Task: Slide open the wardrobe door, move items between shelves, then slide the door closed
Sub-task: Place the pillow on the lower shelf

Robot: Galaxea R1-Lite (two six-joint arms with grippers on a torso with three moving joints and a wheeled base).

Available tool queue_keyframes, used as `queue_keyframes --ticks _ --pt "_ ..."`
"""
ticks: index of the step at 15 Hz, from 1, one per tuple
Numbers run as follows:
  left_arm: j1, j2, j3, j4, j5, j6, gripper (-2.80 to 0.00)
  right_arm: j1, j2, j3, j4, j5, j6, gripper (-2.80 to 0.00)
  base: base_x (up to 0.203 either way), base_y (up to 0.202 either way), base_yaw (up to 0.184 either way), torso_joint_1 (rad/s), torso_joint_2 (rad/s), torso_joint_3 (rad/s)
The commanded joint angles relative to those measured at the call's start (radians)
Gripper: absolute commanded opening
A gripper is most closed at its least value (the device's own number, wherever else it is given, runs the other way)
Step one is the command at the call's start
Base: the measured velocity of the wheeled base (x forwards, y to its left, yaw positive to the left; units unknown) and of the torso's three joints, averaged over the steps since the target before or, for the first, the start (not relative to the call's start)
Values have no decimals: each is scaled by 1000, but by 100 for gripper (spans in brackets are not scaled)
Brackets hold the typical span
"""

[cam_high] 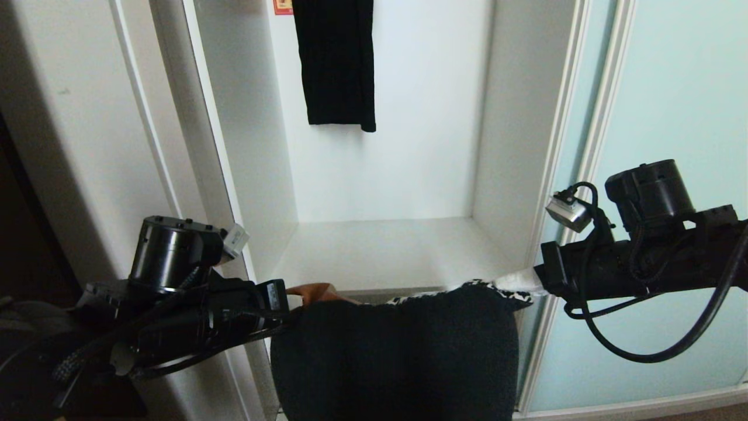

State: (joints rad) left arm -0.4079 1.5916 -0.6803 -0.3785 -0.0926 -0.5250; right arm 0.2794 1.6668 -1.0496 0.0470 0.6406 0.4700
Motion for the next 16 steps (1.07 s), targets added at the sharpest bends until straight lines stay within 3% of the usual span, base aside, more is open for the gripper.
queue_keyframes --ticks 1,16 --pt "0 -13 -7 -2 1 -4 -280 -2 -2 2 1 8 2 -280 0 0 0 0 0 0" --pt "1 -1 -7 -2 3 -1 -280 -14 3 10 2 17 2 -280 -186 0 0 3 3 3"
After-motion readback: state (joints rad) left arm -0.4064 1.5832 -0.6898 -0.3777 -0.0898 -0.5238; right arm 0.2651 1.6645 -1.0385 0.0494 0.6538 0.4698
